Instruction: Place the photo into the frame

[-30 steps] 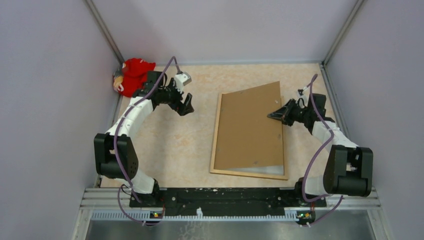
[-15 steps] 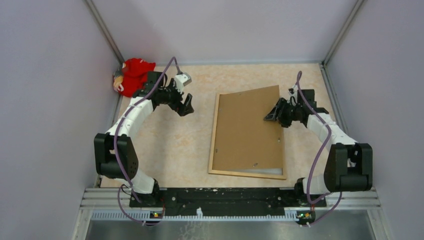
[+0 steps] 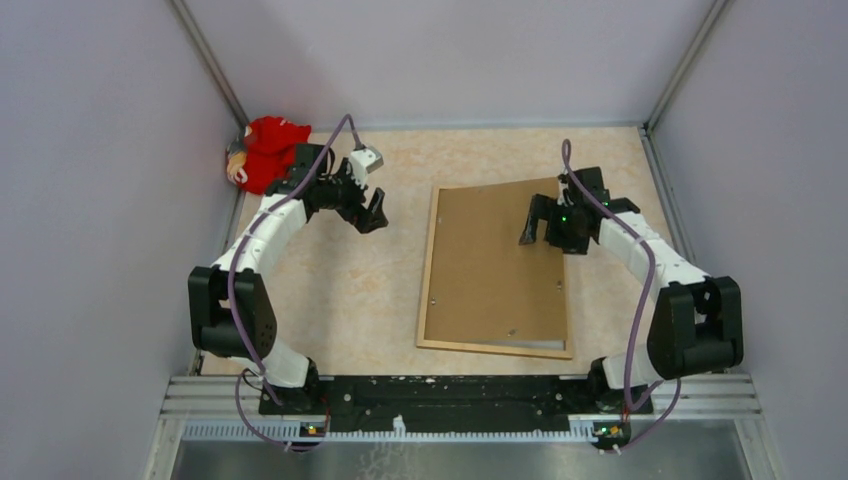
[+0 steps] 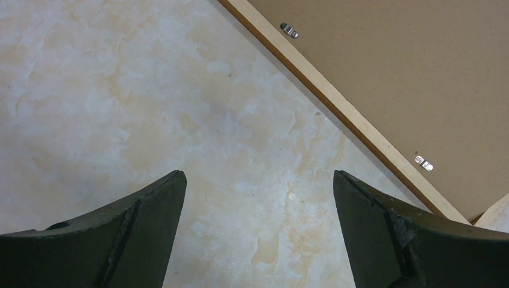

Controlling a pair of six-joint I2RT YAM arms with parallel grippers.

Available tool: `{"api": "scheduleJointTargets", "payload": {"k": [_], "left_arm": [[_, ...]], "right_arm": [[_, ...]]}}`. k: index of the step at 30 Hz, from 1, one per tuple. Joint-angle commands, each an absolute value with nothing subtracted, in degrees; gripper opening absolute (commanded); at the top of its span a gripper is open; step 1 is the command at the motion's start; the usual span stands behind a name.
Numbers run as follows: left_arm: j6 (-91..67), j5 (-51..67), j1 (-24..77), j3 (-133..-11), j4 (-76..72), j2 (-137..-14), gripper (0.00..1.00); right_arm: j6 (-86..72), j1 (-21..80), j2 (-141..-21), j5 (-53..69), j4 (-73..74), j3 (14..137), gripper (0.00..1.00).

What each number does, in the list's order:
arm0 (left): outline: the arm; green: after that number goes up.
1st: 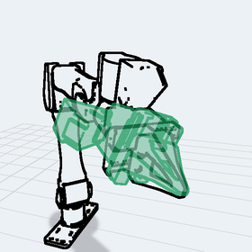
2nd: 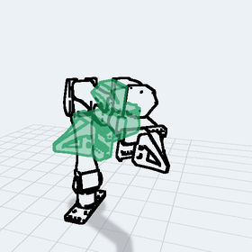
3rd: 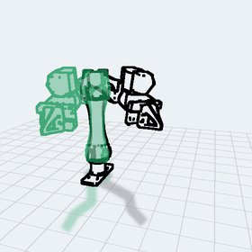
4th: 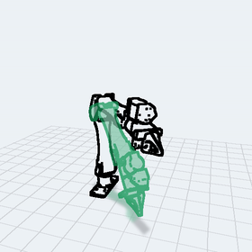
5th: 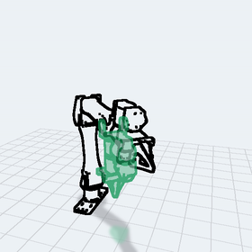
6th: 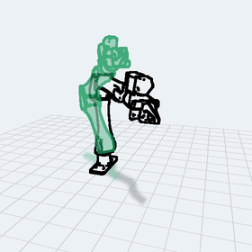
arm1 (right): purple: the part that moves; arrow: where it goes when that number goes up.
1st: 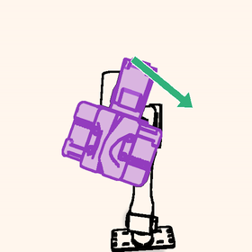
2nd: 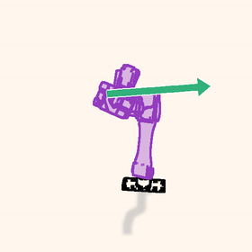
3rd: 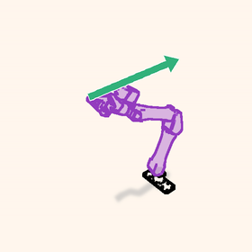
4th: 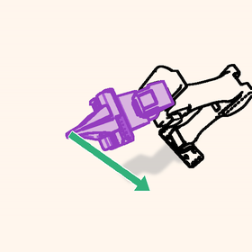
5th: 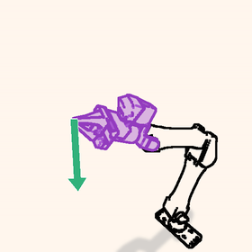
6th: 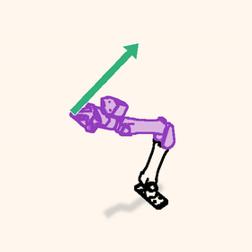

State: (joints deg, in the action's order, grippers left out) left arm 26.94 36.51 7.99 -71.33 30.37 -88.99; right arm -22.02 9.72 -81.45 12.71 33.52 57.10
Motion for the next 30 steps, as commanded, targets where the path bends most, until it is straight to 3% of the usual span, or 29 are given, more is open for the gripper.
{"api": "scheduleJointTargets", "payload": {"k": [1, 8, 15, 23, 30], "left_arm": [[26.0, 36.3, 8.3, -70.5, 29.3, -88.1, 0.98], [25.2, 34.5, 8.3, -70.2, 28.3, -88.2, 0.98], [24.1, 31.8, 8.2, -70.2, 27.9, -88.4, 0.99], [24.4, 34.6, 8.2, -69.8, 28.4, -89.7, 0.98], [13.5, 44.8, 8.4, -70.0, 26.6, -96.0, 0.88]], "right_arm": [[-19.3, 13.7, -82.6, 3.2, 38.0, 62.5, 0.99], [-17.3, 16.6, -82.8, -6.8, 42.8, 66.0, 0.99], [-17.9, 16.7, -80.5, -8.1, 44.0, 67.6, 0.99], [-20.7, 16.7, -76.3, 1.7, 37.0, 66.2, 0.99], [-35.4, 18.4, -67.9, 20.4, 9.9, 48.7, 0.99]]}}
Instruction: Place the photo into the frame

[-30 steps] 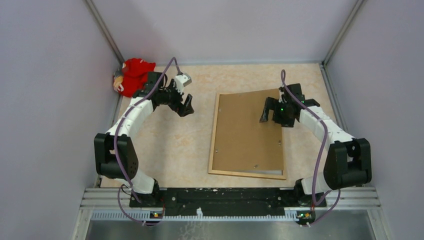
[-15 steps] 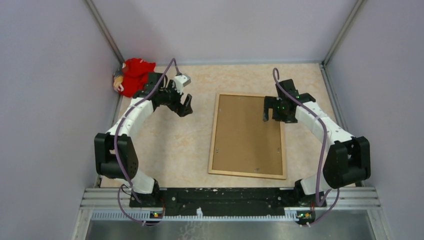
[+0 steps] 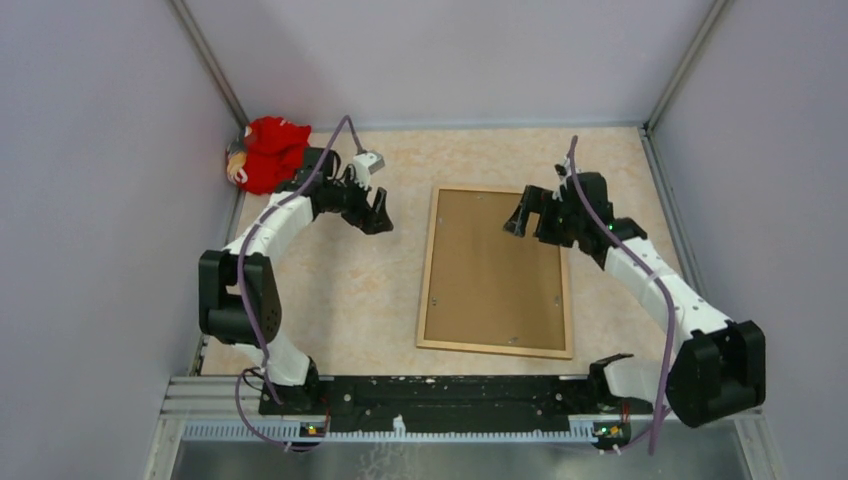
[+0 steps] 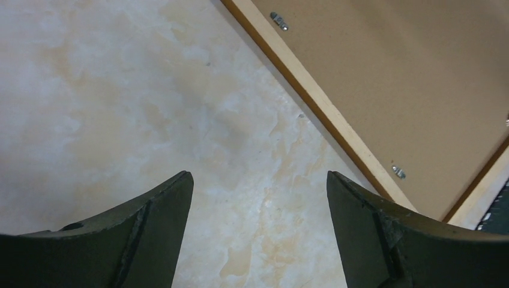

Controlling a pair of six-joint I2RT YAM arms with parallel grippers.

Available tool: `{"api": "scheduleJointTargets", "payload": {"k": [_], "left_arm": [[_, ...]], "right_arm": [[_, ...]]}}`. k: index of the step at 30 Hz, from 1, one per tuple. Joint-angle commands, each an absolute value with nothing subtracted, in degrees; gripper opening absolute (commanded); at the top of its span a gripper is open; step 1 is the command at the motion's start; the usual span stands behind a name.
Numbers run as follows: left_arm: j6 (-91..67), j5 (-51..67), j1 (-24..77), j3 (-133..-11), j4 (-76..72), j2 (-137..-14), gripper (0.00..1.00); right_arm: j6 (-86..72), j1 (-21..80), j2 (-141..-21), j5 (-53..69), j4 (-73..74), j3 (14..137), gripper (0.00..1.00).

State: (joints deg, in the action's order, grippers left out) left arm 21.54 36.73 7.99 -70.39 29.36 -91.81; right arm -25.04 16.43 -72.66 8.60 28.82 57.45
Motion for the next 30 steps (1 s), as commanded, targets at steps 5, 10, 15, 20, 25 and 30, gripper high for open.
{"api": "scheduleJointTargets", "payload": {"k": [5, 10, 15, 20, 25, 30], "left_arm": [[7.5, 48.7, 10.8, -70.8, 23.4, -102.1, 0.79], [8.3, 49.3, 13.6, -71.1, 23.4, -105.5, 0.71], [9.9, 46.4, 16.1, -70.0, 25.8, -108.5, 0.73], [8.5, 47.1, 17.8, -68.2, 23.9, -109.6, 0.68], [7.6, 47.8, 18.7, -66.0, 22.9, -110.0, 0.49], [6.9, 48.1, 19.0, -64.3, 21.6, -109.3, 0.43]], "right_arm": [[-39.4, 24.8, -68.5, 18.3, 0.4, 43.5, 0.87], [-40.1, 32.6, -73.8, 15.4, -0.4, 43.5, 0.65], [-41.9, 40.8, -79.4, 13.9, -5.2, 41.7, 0.62], [-40.9, 46.9, -83.6, 11.2, -6.0, 42.1, 0.62], [-41.0, 48.7, -86.9, 11.1, -7.7, 42.0, 0.59], [-40.6, 48.9, -88.4, 12.6, -10.7, 40.5, 0.56]]}}
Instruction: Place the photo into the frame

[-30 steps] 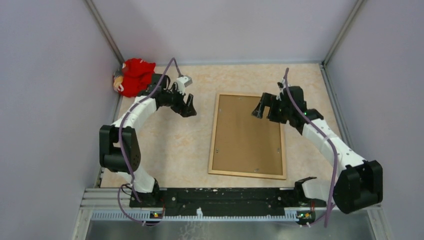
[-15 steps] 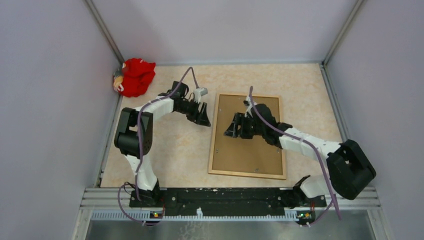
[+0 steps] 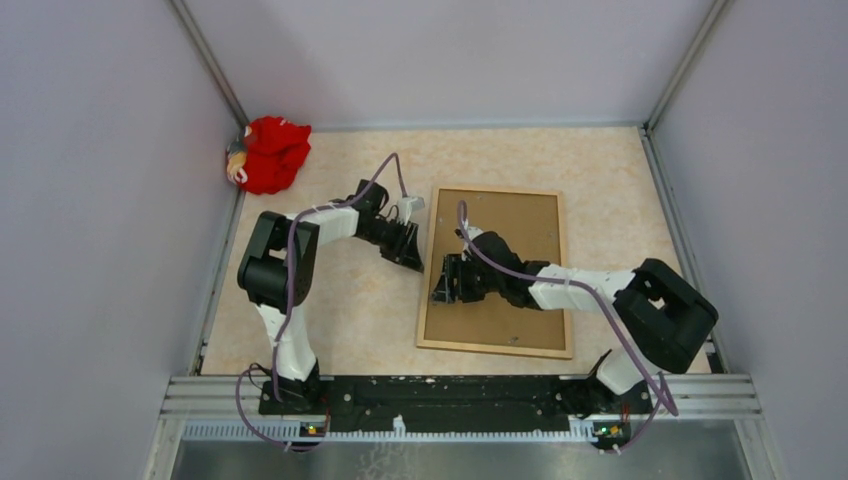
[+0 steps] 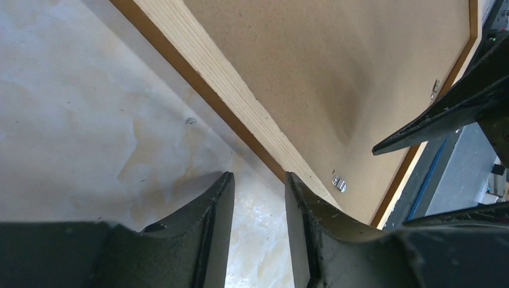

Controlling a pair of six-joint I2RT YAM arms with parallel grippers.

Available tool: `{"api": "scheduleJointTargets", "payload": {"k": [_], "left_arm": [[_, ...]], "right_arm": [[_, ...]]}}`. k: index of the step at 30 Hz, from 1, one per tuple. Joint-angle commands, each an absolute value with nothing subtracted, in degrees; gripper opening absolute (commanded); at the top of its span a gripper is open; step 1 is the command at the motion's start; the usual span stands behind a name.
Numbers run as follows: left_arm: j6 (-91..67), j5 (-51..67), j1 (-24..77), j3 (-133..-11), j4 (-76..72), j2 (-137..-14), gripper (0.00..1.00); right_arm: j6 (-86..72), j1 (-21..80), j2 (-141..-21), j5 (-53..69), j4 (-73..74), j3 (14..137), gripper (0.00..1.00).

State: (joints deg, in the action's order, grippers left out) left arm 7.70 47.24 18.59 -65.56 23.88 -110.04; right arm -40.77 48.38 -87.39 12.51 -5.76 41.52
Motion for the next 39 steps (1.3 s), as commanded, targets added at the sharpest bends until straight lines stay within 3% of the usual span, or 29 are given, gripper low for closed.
{"api": "scheduleJointTargets", "payload": {"k": [1, 4, 39], "left_arm": [[6.9, 48.3, 19.1, -64.4, 21.5, -109.2, 0.42], [6.4, 48.9, 19.3, -64.4, 21.3, -109.2, 0.41], [9.8, 48.8, 20.5, -66.4, 23.9, -108.3, 0.42]], "right_arm": [[-40.2, 48.9, -88.9, 13.1, -10.7, 40.4, 0.54], [-39.2, 49.0, -90.0, 14.3, -11.6, 39.5, 0.48], [-38.6, 49.3, -98.3, 18.9, -16.9, 41.1, 0.40]]}}
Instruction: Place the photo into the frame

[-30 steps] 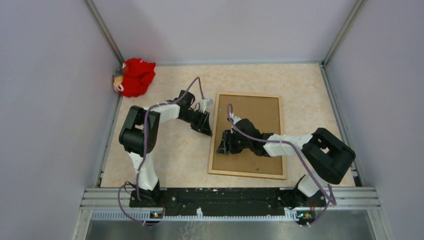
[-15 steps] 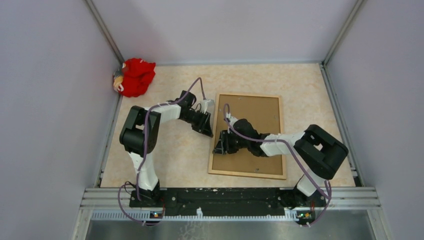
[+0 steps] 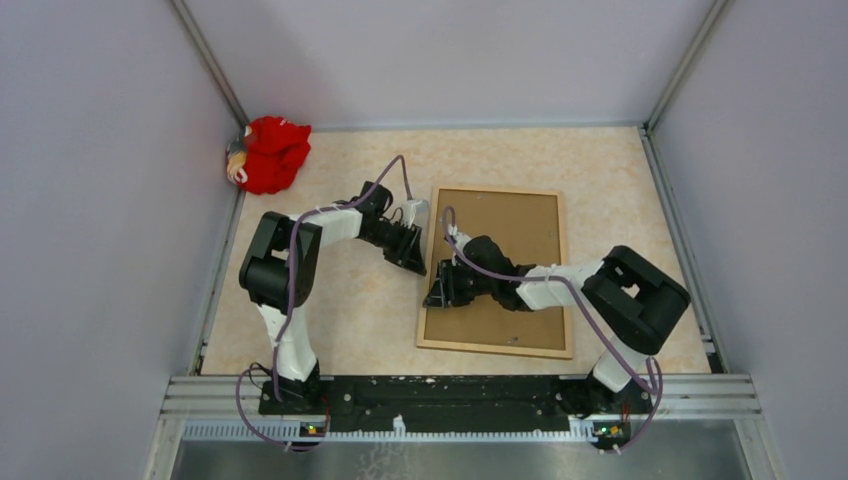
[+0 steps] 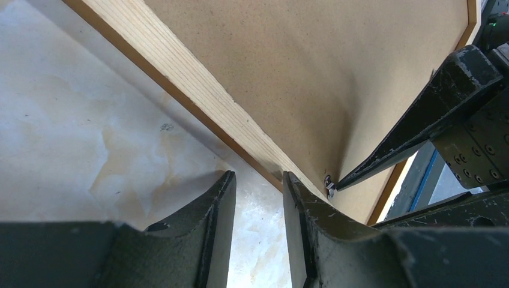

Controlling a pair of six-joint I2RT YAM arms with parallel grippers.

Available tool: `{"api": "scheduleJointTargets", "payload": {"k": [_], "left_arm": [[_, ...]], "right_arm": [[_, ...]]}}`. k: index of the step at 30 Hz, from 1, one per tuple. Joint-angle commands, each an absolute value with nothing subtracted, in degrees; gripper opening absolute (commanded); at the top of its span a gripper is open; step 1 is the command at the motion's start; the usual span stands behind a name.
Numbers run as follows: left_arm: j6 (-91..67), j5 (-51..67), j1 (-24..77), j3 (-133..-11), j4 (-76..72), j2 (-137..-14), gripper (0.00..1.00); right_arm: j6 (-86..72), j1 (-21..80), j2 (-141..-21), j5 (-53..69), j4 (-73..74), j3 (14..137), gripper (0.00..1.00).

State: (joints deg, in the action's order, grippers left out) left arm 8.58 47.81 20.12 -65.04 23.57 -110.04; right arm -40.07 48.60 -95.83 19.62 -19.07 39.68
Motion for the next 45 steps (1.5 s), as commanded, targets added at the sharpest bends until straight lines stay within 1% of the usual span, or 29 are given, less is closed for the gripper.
{"api": "scheduleJointTargets", "payload": {"k": [1, 21, 23, 28, 30, 45], "left_arm": [[9.9, 48.8, 20.5, -66.3, 24.0, -108.3, 0.42], [10.9, 48.6, 20.5, -66.0, 24.0, -108.3, 0.41], [11.0, 48.9, 20.6, -65.9, 24.0, -108.5, 0.37], [10.6, 51.0, 20.6, -65.3, 23.9, -110.0, 0.22], [10.1, 51.8, 20.6, -65.0, 23.6, -110.6, 0.19], [8.0, 53.4, 20.6, -63.4, 21.3, -112.8, 0.14]], "right_arm": [[-38.5, 49.3, -98.4, 18.8, -16.9, 41.2, 0.40], [-37.6, 49.3, -100.1, 15.8, -15.7, 42.8, 0.37], [-37.9, 49.3, -100.0, 15.3, -16.4, 42.7, 0.36], [-38.5, 49.3, -100.2, 15.0, -19.1, 42.5, 0.35], [-38.9, 49.3, -100.3, 15.0, -19.8, 42.3, 0.34], [-42.0, 49.3, -101.3, 12.4, -26.7, 40.7, 0.26]]}}
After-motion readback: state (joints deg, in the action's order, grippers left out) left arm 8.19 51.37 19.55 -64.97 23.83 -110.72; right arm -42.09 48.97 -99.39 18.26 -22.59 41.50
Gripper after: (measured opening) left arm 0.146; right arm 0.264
